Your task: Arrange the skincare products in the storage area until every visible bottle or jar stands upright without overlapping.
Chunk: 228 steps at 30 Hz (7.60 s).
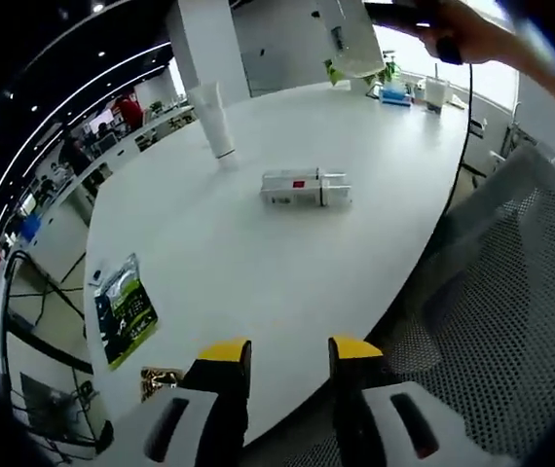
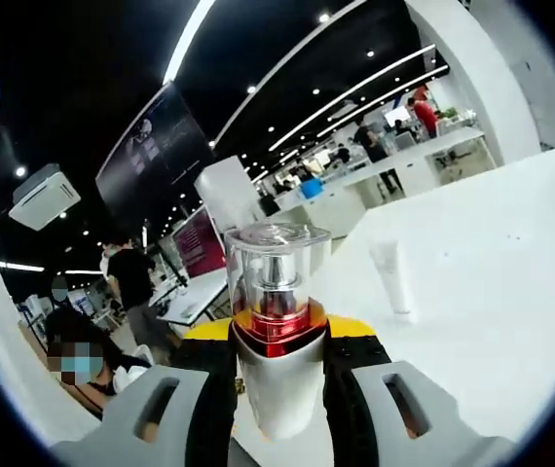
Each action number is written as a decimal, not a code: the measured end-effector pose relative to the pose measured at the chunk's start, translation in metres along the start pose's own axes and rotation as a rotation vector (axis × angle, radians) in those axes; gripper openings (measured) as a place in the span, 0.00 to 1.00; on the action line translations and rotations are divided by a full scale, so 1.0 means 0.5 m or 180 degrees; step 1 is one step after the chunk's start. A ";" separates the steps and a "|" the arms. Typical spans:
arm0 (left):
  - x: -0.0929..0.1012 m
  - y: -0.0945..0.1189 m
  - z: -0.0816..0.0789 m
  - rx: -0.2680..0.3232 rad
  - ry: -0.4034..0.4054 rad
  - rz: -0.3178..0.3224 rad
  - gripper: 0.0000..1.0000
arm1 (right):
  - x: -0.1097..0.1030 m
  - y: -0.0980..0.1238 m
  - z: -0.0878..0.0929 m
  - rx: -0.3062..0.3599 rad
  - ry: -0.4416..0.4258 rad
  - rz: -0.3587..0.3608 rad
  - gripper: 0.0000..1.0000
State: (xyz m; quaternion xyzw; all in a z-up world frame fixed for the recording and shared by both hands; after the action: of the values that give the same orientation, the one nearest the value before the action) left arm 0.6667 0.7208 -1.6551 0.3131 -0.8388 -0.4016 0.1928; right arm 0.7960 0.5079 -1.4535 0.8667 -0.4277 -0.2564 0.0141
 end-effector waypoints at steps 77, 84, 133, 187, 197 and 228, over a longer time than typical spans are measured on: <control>-0.019 0.001 0.030 -0.0299 -0.0048 -0.0163 0.31 | 0.269 -0.295 -0.005 -0.0167 0.1162 0.0407 0.30; -0.020 -0.001 0.036 -0.0351 -0.0036 -0.0160 0.30 | 0.290 -0.313 0.000 -0.0150 0.1229 0.0379 0.30; -0.022 -0.007 0.053 -0.0479 0.0012 -0.0132 0.30 | 0.366 -0.393 0.054 -0.0155 0.1644 0.0267 0.30; -0.010 -0.012 0.060 -0.0549 0.0007 -0.0043 0.29 | 0.392 -0.394 0.091 -0.0484 0.1565 -0.0062 0.29; -0.009 -0.014 0.066 -0.0603 0.0019 -0.0026 0.28 | 0.380 -0.402 0.095 -0.0423 0.1542 -0.0115 0.29; -0.011 -0.012 0.047 -0.0417 0.0102 -0.0055 0.28 | 0.332 -0.225 0.159 -0.0376 0.0371 0.0276 0.34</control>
State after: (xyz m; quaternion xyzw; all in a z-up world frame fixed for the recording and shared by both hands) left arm 0.6596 0.7345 -1.6745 0.3134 -0.8048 -0.4522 0.2227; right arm 0.9258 0.4702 -1.6218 0.8584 -0.4474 -0.2294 0.1013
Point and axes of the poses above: the point that each gripper's makers call its tool centre point, and the gripper's own axes: y roughly backward along the fingers, x roughly to its right, z roughly out of its underside, the point moved 3 cm from there along y, roughly backward along the fingers, and after that the axes turned 13 degrees about z, right-handed, at the moved point
